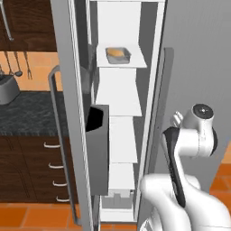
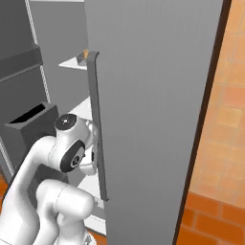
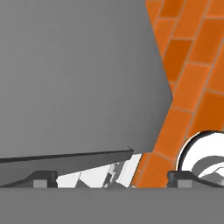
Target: Take the meat container that has the shrimp and place it on the second highest rack of the freezer. Then take the vegetable container that has the carrot and squash and place it on the highest rack of the freezer.
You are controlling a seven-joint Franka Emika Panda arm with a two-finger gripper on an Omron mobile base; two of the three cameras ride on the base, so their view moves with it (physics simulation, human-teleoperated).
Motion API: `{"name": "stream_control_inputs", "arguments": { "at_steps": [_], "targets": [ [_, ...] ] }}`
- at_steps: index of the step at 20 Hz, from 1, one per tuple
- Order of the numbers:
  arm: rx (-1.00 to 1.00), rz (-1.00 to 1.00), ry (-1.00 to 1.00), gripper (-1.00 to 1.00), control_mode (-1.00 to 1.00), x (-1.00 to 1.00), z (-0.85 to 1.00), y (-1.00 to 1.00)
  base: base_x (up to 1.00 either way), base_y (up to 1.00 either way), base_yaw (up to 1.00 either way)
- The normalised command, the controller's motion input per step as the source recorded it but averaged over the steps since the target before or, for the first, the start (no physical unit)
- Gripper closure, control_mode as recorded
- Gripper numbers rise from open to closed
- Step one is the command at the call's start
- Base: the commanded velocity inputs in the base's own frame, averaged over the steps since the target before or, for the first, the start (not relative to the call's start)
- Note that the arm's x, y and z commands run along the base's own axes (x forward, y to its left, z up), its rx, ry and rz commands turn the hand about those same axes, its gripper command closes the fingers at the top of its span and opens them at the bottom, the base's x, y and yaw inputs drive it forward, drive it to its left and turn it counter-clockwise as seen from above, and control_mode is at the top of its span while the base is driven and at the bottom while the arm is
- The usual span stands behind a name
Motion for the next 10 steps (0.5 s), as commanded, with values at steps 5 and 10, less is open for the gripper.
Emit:
{"name": "stream_control_inputs", "arguments": {
  "at_steps": [5, 10],
  "targets": [
    [0.0, 0.0, 0.0, -1.0, 1.0, 0.0, 0.0, 0.0, -0.65, -0.51, 0.62],
    [0.0, 0.0, 0.0, -1.0, 1.0, 0.0, 0.0, 0.0, -0.25, 0.0, 1.0]
  ]
}}
